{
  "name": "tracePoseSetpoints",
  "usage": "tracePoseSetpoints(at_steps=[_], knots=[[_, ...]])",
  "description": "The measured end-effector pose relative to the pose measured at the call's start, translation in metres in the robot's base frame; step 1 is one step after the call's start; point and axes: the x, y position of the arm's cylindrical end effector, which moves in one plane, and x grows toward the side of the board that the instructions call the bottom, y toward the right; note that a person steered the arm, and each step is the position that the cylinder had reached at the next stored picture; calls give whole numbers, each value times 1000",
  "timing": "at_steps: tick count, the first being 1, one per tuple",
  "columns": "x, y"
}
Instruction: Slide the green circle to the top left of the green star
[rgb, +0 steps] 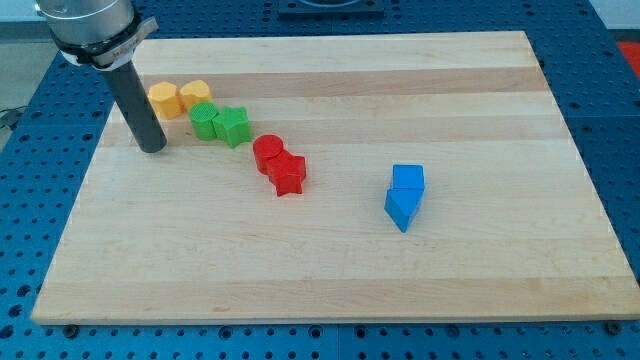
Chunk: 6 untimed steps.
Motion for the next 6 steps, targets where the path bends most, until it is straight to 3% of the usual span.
tracePoseSetpoints(at_steps=[1, 6], knots=[[-22, 12], [-22, 90]])
